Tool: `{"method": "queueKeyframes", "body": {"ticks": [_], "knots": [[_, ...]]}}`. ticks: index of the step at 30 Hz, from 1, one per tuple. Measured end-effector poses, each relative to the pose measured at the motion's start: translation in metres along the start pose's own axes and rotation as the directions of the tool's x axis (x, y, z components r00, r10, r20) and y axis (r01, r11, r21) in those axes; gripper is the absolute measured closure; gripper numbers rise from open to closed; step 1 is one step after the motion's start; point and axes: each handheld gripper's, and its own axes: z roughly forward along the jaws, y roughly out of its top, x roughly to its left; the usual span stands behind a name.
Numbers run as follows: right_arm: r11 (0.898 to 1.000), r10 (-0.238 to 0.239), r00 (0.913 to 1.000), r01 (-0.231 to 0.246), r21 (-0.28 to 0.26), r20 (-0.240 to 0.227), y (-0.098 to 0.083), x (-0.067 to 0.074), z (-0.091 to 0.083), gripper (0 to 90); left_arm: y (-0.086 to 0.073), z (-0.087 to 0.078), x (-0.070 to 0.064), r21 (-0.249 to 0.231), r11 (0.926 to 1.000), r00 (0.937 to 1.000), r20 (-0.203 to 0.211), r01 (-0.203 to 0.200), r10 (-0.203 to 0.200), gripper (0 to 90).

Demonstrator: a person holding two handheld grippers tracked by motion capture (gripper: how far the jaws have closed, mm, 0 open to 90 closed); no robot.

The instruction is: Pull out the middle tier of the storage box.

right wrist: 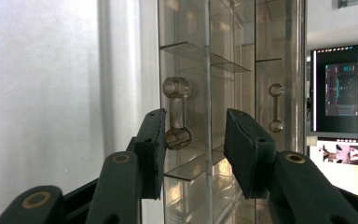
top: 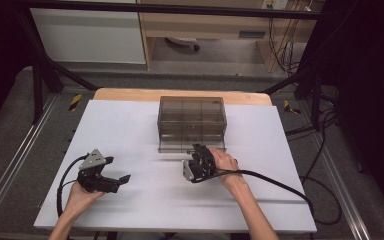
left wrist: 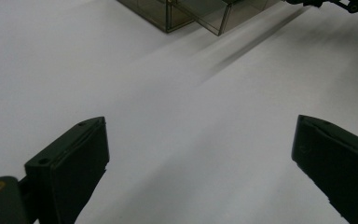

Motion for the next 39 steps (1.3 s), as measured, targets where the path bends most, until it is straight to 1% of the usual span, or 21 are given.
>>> {"method": "queueKeyframes", "body": {"ticks": [3, 4, 6, 7, 11, 14, 17, 21, 23, 24, 25, 26, 28, 31, 32, 33, 34, 36, 37, 38, 39], "knots": [[1.000, 0.001, 1.0000, -0.001, 0.000, -0.005, 0.000, 0.000, 0.001, 56.7, 0.000, 0.000, 0.000, 0.001, 1.0000, 1.0000, 0.000, 0.000, 0.000, 3.3], [1.000, 0.006, 1.0000, -0.006, 0.002, -0.007, 0.000, 0.000, 0.001, 57.1, 0.000, 0.000, 0.000, 0.001, 1.0000, 1.0000, 0.001, 0.000, 0.000, 3.3], [1.000, 0.014, 0.9998, -0.014, 0.000, -0.015, 0.000, 0.000, 0.001, 60.7, 0.000, 0.000, 0.000, 0.002, 1.0000, 1.0000, 0.000, -0.001, 0.001, 3.3], [1.000, 0.009, 0.9999, -0.009, -0.004, -0.015, 0.000, 0.000, 0.001, 61.0, 0.000, 0.000, 0.000, 0.003, 1.0000, 1.0000, 0.000, -0.002, 0.002, 3.3], [1.000, 0.020, 0.9997, -0.019, 0.001, -0.017, 0.001, 0.001, 0.001, 60.5, 0.000, 0.000, 0.000, 0.003, 1.0000, 1.0000, 0.000, -0.002, 0.002, 3.3], [1.000, 0.024, 0.9996, -0.024, -0.003, -0.015, 0.001, -0.001, 0.000, 57.4, 0.000, 0.000, 0.000, 0.003, 1.0000, 1.0000, 0.001, -0.002, 0.002, 3.3], [0.999, 0.046, 0.9986, -0.046, -0.006, -0.025, 0.000, -0.003, -0.001, 53.0, 0.000, 0.000, 0.000, 0.004, 1.0000, 1.0000, 0.002, -0.003, 0.003, 3.3], [0.997, 0.080, 0.9950, -0.081, -0.017, -0.060, -0.001, -0.006, -0.003, 44.9, 0.000, 0.001, 0.000, 0.006, 1.0000, 1.0000, 0.003, -0.002, 0.002, 3.3], [0.993, 0.110, 0.9908, -0.113, -0.024, -0.079, -0.001, -0.007, -0.003, 40.9, 0.000, 0.001, 0.000, 0.006, 1.0000, 1.0000, 0.002, -0.003, 0.003, 3.3], [0.993, 0.114, 0.9896, -0.117, -0.031, -0.087, -0.001, -0.008, -0.004, 39.0, 0.000, 0.001, 0.000, 0.006, 1.0000, 1.0000, 0.003, -0.003, 0.003, 3.3], [0.989, 0.138, 0.9856, -0.141, -0.031, -0.098, -0.001, -0.009, -0.004, 37.3, 0.000, 0.001, 0.000, 0.006, 1.0000, 1.0000, 0.003, -0.003, 0.003, 3.3], [0.988, 0.148, 0.9832, -0.152, -0.035, -0.107, -0.001, -0.009, -0.004, 35.7, 0.000, 0.001, 0.000, 0.006, 1.0000, 1.0000, 0.003, -0.002, 0.002, 3.3], [0.983, 0.175, 0.9753, -0.181, -0.032, -0.135, -0.001, -0.010, -0.005, 31.2, 0.000, 0.001, 0.000, 0.006, 1.0000, 1.0000, 0.003, -0.003, 0.003, 3.3], [0.973, 0.223, 0.9609, -0.229, -0.021, -0.164, -0.001, -0.012, -0.005, 23.4, 0.000, 0.001, 0.000, 0.006, 1.0000, 1.0000, 0.003, -0.002, 0.002, 3.3], [0.968, 0.243, 0.9538, -0.250, -0.021, -0.177, -0.002, -0.012, -0.005, 21.7, 0.000, 0.001, 0.000, 0.006, 1.0000, 1.0000, 0.003, -0.002, 0.002, 3.3], [0.960, 0.269, 0.9438, -0.280, -0.027, -0.192, -0.003, -0.014, -0.006, 20.0, 0.000, 0.001, 0.000, 0.006, 1.0000, 1.0000, 0.003, -0.002, 0.002, 3.4], [0.953, 0.290, 0.9360, -0.302, -0.029, -0.199, -0.003, -0.015, -0.007, 18.9, 0.000, 0.001, 0.000, 0.006, 1.0000, 1.0000, 0.003, -0.003, 0.003, 3.3], [0.935, 0.337, 0.9169, -0.352, -0.038, -0.214, -0.005, -0.017, -0.009, 15.5, 0.000, 0.001, 0.000, 0.006, 1.0000, 1.0000, 0.003, -0.002, 0.002, 3.3], [0.922, 0.366, 0.9015, -0.385, -0.040, -0.230, -0.006, -0.019, -0.010, 13.6, 0.000, 0.001, 0.000, 0.006, 1.0000, 1.0000, 0.003, -0.002, 0.002, 3.3], [0.918, 0.373, 0.8965, -0.393, -0.043, -0.240, -0.007, -0.021, -0.011, 12.2, 0.000, 0.001, 0.000, 0.007, 1.0000, 1.0000, 0.002, -0.002, 0.002, 3.3], [0.904, 0.403, 0.8819, -0.426, -0.047, -0.245, -0.009, -0.022, -0.012, 10.8, 0.000, 0.001, 0.000, 0.006, 1.0000, 1.0000, 0.002, -0.002, 0.002, 3.3]]}}
